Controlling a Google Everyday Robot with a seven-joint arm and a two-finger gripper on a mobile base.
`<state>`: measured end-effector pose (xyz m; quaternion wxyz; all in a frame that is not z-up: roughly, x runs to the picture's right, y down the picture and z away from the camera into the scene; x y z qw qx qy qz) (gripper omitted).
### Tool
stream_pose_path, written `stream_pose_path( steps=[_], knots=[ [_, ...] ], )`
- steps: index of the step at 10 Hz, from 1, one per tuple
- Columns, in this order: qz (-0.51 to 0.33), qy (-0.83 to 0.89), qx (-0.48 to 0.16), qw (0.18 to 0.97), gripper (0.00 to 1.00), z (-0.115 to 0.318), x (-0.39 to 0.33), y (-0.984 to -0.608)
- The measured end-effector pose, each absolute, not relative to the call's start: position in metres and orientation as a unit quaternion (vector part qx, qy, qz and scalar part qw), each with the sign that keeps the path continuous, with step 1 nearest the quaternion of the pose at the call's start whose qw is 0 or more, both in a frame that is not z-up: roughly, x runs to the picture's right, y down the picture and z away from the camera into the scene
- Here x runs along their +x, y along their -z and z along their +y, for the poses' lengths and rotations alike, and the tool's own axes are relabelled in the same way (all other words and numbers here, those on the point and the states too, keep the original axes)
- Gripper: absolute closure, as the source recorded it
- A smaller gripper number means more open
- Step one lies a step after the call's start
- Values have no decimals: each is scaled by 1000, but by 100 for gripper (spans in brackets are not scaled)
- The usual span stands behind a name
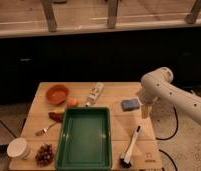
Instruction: Place sponge in tray
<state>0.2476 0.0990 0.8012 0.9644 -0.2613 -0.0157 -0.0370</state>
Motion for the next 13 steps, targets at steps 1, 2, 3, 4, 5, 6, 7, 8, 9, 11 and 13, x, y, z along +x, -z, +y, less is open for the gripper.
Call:
stream_pose_path(
  steps=[1, 2, 3, 4, 5, 6, 7, 8, 9, 11, 13],
  knots=[
    [-17, 39, -261, 964, 20, 100, 249, -806],
    [-19, 42, -262, 964, 20, 102, 248, -812],
    [-21, 45, -262, 964, 20, 105, 245, -819],
    [-24, 48, -262, 964, 20, 107, 246, -828],
    [-25, 50, -261, 964, 20, 106, 246, -831],
    [-29, 52, -263, 963, 20, 107, 243, -834],
    [-31, 55, -263, 963, 20, 107, 241, -838],
    [-32, 55, -264, 962, 20, 108, 243, -841],
    [-33, 57, -265, 962, 20, 110, 242, -845],
    [-40, 62, -267, 961, 20, 111, 239, -855],
    [-42, 64, -268, 960, 20, 112, 241, -861]
  ],
)
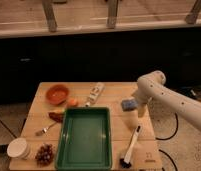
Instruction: Place sponge in tray
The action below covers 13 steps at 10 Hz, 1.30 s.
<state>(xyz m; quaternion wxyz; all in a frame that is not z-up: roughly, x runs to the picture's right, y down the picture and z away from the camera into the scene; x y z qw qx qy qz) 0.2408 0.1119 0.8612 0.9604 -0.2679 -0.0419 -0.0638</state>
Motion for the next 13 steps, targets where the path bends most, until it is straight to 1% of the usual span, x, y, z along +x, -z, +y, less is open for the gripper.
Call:
stream_pose_path(
  steps=[13],
  knots=[
    [-60, 79, -293, 951, 20, 123, 240, -895]
  ],
)
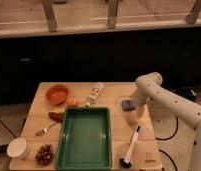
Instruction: Place sponge in tray
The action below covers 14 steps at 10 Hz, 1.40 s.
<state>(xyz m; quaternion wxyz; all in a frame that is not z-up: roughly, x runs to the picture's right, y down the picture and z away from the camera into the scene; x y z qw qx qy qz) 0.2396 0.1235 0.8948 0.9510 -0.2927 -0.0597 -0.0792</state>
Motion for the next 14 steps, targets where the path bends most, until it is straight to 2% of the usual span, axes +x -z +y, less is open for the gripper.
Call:
stream_pose_path(
  steps=[2, 5, 8, 10, 14],
  knots=[
    [-63, 83, -295, 950, 20, 124, 238, -898],
    [-64, 86, -301, 948, 27, 125, 239, -901],
    [-66, 90, -302, 947, 29, 126, 236, -904],
    [-66, 90, -303, 946, 34, 127, 236, -904],
    [-68, 90, -306, 945, 34, 129, 234, -906]
  ],
)
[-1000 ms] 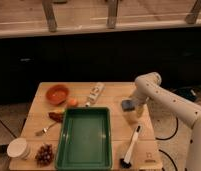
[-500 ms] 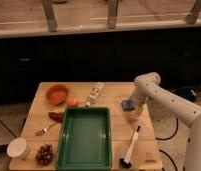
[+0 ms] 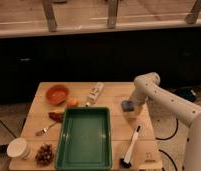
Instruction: Place sponge in tray
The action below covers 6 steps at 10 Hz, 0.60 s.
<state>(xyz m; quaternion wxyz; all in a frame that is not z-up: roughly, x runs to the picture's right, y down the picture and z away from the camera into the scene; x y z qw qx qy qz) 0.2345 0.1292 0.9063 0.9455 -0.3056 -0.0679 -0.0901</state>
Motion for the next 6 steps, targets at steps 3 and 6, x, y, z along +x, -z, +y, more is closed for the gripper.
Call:
stream_pose_path(
  steps=[3, 6],
  knots=[
    [-68, 87, -306, 946, 42, 134, 233, -906],
    [-69, 85, -307, 945, 42, 137, 231, -907]
  ],
)
